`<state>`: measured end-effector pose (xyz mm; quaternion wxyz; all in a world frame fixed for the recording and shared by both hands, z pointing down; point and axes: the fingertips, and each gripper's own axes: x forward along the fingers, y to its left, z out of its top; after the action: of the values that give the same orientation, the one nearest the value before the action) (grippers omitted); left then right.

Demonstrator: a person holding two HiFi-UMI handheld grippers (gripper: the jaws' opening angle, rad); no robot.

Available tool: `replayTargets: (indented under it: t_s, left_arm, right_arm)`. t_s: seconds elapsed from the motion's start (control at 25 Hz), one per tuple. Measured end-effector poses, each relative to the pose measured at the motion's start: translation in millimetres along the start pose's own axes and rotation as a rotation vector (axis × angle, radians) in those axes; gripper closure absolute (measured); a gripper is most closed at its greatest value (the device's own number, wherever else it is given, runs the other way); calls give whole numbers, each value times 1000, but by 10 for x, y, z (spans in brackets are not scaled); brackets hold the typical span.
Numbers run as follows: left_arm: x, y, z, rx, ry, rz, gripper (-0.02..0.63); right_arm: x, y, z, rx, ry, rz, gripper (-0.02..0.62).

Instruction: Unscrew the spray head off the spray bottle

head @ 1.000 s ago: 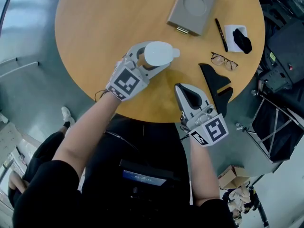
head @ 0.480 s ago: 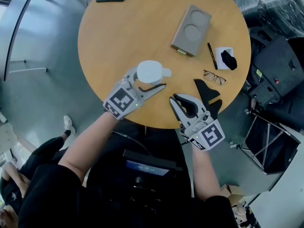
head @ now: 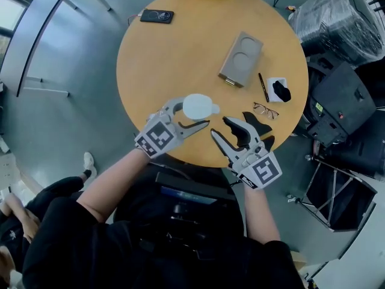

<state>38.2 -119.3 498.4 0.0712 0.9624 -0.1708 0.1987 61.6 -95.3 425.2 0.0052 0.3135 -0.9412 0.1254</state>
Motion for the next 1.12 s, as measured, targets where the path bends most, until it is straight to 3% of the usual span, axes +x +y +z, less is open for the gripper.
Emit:
replayTargets:
  t_s: [0.52, 0.76, 0.96, 1.12]
  left_arm:
    - [-237, -313, 234, 9, 10, -30, 307]
    - [-295, -458, 295, 51, 38, -51, 307]
    - [-272, -604, 348, 23, 52, -101, 305]
    - [-320, -743, 377, 69, 93, -140, 305]
  right_arm:
    - [-107, 321, 364, -32, 1, 28, 363]
    - [-71, 434, 557, -50, -5, 42, 291]
    - [29, 575, 758, -102, -3, 111, 264]
    - [196, 708, 826, -139, 4, 165, 249]
